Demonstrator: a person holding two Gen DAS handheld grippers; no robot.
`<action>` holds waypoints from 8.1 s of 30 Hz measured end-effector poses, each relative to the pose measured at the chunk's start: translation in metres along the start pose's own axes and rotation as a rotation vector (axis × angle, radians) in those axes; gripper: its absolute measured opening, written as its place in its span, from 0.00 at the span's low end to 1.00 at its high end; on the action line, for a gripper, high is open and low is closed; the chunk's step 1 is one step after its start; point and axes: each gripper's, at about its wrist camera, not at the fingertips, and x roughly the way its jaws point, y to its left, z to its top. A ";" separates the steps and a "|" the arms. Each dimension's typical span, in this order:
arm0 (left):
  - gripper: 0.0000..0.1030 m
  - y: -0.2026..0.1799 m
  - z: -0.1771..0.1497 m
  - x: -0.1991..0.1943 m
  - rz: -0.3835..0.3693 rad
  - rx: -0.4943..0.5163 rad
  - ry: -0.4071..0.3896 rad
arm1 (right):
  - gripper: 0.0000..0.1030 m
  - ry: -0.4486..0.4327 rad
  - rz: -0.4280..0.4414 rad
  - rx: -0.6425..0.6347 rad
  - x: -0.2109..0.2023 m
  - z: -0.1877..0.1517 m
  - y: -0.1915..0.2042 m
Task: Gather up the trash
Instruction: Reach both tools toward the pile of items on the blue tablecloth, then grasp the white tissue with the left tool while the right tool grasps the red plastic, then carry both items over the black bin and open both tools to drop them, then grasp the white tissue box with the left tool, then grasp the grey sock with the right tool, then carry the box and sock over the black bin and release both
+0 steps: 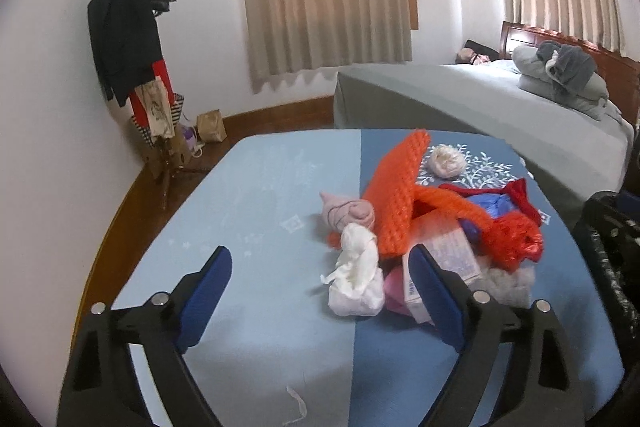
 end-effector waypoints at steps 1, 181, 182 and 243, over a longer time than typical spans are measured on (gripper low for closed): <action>0.85 0.003 -0.001 0.001 0.001 -0.003 -0.001 | 0.82 0.009 0.010 -0.008 0.007 -0.001 0.004; 0.59 0.014 -0.015 0.001 -0.187 -0.060 0.009 | 0.34 0.245 0.254 -0.119 0.053 -0.038 0.062; 0.59 0.015 -0.017 -0.001 -0.186 -0.060 0.006 | 0.33 0.236 0.253 -0.115 0.050 -0.036 0.059; 0.59 -0.266 0.030 -0.046 -0.748 0.217 -0.077 | 0.35 -0.055 -0.313 0.244 -0.122 -0.053 -0.224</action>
